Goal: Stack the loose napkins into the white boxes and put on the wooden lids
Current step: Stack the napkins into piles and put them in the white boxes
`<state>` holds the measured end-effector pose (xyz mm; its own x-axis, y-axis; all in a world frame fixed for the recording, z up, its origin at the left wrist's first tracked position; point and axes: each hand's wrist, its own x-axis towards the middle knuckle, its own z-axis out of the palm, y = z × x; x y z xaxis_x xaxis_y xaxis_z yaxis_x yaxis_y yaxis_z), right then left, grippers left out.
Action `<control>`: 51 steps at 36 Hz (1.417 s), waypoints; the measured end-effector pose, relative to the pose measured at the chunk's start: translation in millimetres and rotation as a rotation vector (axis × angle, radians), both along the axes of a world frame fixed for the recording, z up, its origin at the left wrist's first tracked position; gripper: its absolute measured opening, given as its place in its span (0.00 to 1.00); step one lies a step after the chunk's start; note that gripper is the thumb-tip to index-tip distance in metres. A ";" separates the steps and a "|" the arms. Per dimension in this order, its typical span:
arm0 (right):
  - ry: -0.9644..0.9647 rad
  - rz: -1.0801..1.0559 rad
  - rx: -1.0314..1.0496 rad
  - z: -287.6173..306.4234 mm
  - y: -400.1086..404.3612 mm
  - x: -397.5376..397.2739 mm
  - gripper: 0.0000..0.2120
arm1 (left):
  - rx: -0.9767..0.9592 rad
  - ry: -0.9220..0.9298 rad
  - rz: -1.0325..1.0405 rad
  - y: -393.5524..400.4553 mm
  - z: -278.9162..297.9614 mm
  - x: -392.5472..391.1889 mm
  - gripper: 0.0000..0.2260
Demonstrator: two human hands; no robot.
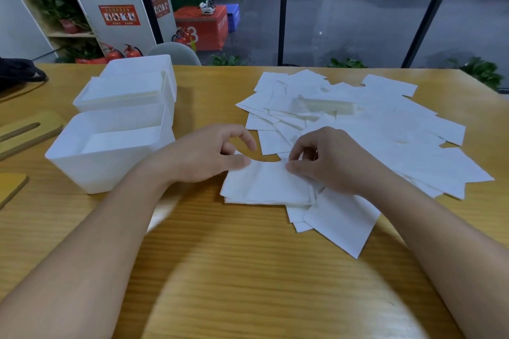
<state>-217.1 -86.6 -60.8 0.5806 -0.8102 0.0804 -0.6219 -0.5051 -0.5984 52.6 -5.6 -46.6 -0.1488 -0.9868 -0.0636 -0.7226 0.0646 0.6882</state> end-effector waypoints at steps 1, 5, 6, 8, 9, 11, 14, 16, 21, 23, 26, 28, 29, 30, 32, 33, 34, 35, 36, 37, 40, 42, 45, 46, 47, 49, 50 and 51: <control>-0.013 -0.008 -0.002 -0.8 -0.6 0.5 0.07 | -0.018 0.016 -0.006 -0.2 0.6 0.4 0.04; -0.063 -0.025 -0.010 -0.5 -0.7 2.3 0.07 | -0.088 0.095 -0.019 -1.2 3.0 1.3 0.04; -0.066 -0.021 -0.022 0.3 -0.6 2.7 0.07 | -0.096 0.122 -0.020 -0.6 3.6 0.8 0.04; -0.074 -0.007 -0.029 2.9 0.3 3.7 0.06 | -0.100 0.150 -0.022 1.2 4.6 0.2 0.04; -0.085 0.002 -0.021 4.1 0.9 3.7 0.06 | -0.098 0.151 -0.023 1.9 5.1 0.3 0.03; -0.123 0.013 0.022 5.2 0.2 2.4 0.09 | -0.086 0.125 -0.021 1.9 5.7 1.8 0.02; -0.155 0.000 0.110 6.1 -2.7 -1.3 0.13 | -0.021 0.075 0.000 0.0 4.4 5.3 0.03; -0.123 -0.022 0.113 5.7 -4.8 -2.2 0.11 | 0.041 0.038 0.001 0.3 3.3 5.2 0.04; -0.064 -0.013 0.124 3.3 -3.7 -2.8 0.05 | 0.098 -0.026 0.008 -0.5 0.0 4.3 0.07; -0.053 -0.011 0.105 3.9 -2.8 -1.8 0.05 | 0.110 -0.024 0.016 -1.1 -0.3 4.9 0.08; -0.031 -0.005 0.102 3.4 -2.8 -1.3 0.06 | 0.135 -0.032 0.027 -1.3 -0.3 4.3 0.09; 0.007 -0.003 0.087 2.6 -1.8 -1.5 0.07 | 0.155 -0.058 0.017 -0.6 0.1 3.6 0.12; 0.029 -0.005 0.054 1.9 -1.4 -1.1 0.07 | 0.157 -0.082 0.011 -0.2 0.1 3.7 0.14; 0.044 -0.011 0.002 1.3 -1.1 -0.5 0.08 | 0.153 -0.112 0.011 -0.3 0.0 4.0 0.16; 0.053 -0.016 -0.128 0.0 -1.2 1.9 0.09 | 0.120 -0.158 0.035 -0.9 -0.3 4.8 0.18; 0.055 0.014 -0.179 -0.8 -0.8 3.9 0.12 | 0.085 -0.162 0.064 -1.5 -0.5 4.9 0.17; 0.070 0.063 -0.202 -2.3 -0.5 6.9 0.15 | 0.040 -0.155 0.099 -2.1 -0.7 5.0 0.16; 0.106 0.111 -0.207 -3.6 0.9 10.1 0.19 | -0.007 -0.146 0.133 -2.8 -1.3 5.1 0.14; 0.159 0.149 -0.206 -5.5 2.5 13.2 0.21 | -0.048 -0.139 0.158 -3.5 -1.7 4.8 0.12; 0.211 0.176 -0.206 -7.7 4.0 16.0 0.21 | -0.078 -0.138 0.171 -4.2 -2.4 4.2 0.10; 0.280 0.222 -0.210 -15.4 4.7 21.4 0.24 | -0.098 -0.133 0.151 -4.8 -5.0 1.4 0.06; 0.291 0.225 -0.249 -17.1 3.9 24.5 0.29 | -0.107 -0.126 0.131 -5.8 -7.9 -0.5 0.04; 0.312 0.224 -0.313 -17.3 3.6 27.8 0.34 | -0.140 -0.105 0.134 -8.1 -15.7 -4.8 0.02; 0.299 0.223 -0.316 -16.9 3.0 27.6 0.31 | -0.166 -0.089 0.144 -9.8 -19.3 -6.4 0.03; 0.266 0.224 -0.313 -16.0 3.0 26.7 0.27 | -0.198 -0.076 0.157 -10.8 -22.5 -7.5 0.06; 0.100 0.225 -0.287 -11.3 4.7 21.9 0.19 | -0.266 -0.052 0.182 -12.1 -26.1 -9.6 0.14; -0.023 0.225 -0.252 -7.4 6.7 18.7 0.16 | -0.294 -0.046 0.184 -12.6 -26.2 -10.3 0.18; -0.144 0.225 -0.195 -2.9 9.0 15.0 0.12 | -0.311 -0.050 0.179 -13.1 -26.2 -10.8 0.20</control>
<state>-202.0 -77.6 -63.7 0.7150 -0.6238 0.3158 -0.3975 -0.7342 -0.5503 41.8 -18.7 -72.8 0.0241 -0.9702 0.2409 -0.7738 0.1345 0.6190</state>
